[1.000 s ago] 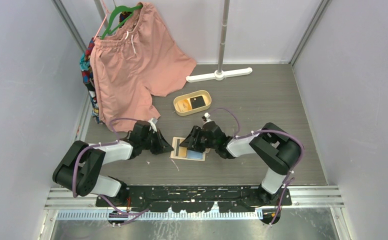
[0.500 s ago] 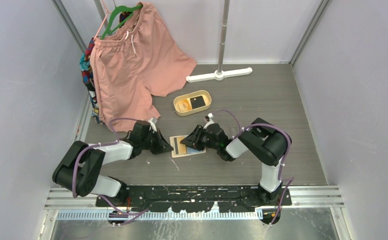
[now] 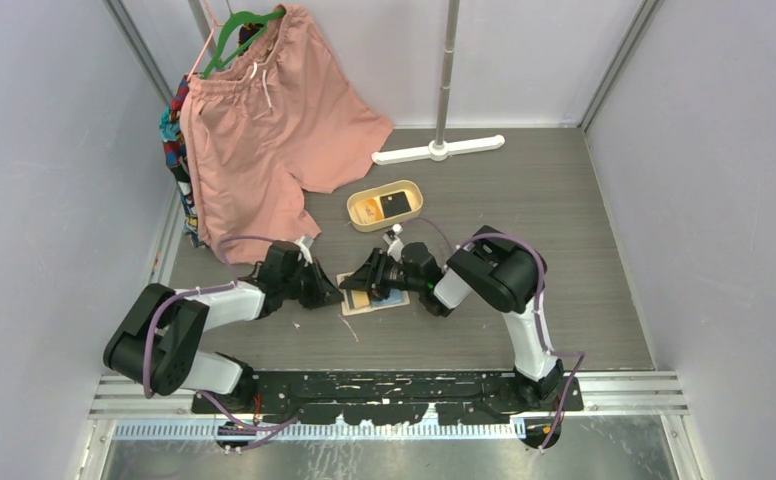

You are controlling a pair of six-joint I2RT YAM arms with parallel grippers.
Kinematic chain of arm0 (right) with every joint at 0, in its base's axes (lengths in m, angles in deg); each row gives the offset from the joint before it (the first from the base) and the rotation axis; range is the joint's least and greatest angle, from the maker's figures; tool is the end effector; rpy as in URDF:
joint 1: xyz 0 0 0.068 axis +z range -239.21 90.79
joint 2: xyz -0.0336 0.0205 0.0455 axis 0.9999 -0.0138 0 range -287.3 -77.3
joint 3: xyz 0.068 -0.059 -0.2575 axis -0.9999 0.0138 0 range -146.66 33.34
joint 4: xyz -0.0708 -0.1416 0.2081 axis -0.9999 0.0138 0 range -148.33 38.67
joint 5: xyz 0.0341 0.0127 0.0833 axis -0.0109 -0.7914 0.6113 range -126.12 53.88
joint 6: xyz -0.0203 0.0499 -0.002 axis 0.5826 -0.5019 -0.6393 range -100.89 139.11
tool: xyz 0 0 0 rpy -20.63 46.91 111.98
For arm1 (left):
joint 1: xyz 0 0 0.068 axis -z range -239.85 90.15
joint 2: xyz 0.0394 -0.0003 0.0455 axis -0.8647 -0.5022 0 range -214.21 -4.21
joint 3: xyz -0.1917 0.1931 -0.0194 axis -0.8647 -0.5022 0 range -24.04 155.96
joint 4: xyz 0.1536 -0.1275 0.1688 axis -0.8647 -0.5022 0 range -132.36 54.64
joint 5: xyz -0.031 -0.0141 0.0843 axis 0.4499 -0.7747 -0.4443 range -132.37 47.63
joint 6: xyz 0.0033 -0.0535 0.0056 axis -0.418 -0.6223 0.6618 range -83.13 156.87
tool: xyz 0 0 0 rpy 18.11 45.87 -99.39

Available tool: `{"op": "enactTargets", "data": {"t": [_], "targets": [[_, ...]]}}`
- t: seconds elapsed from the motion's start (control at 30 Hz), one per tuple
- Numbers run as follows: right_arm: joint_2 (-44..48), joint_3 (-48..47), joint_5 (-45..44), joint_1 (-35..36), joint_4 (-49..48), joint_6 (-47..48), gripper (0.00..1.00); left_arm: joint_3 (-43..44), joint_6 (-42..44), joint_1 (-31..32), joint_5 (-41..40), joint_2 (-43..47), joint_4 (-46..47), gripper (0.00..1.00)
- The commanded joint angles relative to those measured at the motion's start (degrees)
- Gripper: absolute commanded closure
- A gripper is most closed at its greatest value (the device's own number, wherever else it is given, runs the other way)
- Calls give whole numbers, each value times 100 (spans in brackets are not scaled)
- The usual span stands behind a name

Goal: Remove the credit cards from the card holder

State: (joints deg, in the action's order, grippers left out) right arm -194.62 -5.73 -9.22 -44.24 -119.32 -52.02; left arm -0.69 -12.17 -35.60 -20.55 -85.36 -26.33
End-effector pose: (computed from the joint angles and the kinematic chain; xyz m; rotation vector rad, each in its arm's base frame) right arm 0.2368 0.2593 0.0890 0.1234 2.2858 1.6941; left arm 0.2055 -0.1071 0.1185 -0.3751 2.5886 -0.9895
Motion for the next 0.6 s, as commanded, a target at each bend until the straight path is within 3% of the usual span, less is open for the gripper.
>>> {"op": "enactTargets", "data": {"t": [0.0,0.2,0.57], "targets": [[-489,-393,1671,275,-1659,-1080,57,-235,316,94,-714,-345,-848,100],[-612,-186,1814,247,-1890,-1197,57,-269,307,91,-750,-252,-891,100],[-25,391,1764,-49,-756,-363,57,-261,307,98,-767,-260,-891,100]]}}
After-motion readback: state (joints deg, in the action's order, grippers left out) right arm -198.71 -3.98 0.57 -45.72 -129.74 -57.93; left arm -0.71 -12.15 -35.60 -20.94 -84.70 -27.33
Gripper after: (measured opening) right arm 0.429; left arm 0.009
